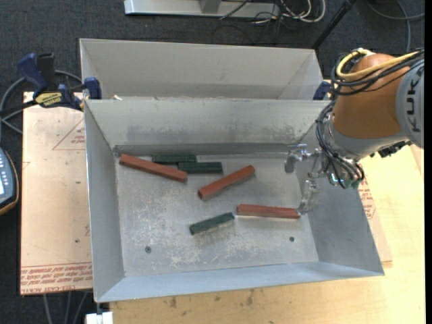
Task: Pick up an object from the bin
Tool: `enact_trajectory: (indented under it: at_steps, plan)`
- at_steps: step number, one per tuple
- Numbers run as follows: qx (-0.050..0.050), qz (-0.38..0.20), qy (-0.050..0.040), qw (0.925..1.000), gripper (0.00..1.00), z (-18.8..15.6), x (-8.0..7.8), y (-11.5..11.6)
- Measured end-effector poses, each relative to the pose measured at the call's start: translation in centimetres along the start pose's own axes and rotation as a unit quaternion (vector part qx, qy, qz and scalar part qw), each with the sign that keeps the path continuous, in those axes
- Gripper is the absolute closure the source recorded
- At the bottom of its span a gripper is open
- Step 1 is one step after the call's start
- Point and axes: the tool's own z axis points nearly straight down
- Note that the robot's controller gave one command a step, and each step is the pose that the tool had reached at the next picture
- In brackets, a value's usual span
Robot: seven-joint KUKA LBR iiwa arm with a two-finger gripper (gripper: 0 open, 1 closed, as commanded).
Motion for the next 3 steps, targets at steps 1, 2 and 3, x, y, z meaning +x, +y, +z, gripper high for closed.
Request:
enact_trajectory:
  at_steps: [1, 2, 3]
  plan:
    - [0.000, -0.020, -0.0024, 0.9998, 0.00, 9.9, -4.4, 4.4]
    - [0.000, -0.096, -0.0061, 0.9954, 0.00, 9.4, -3.0, 13.5]
    - [0.000, -0.141, -0.0068, 0.9900, 0.00, 2.9, -0.7, 16.7]
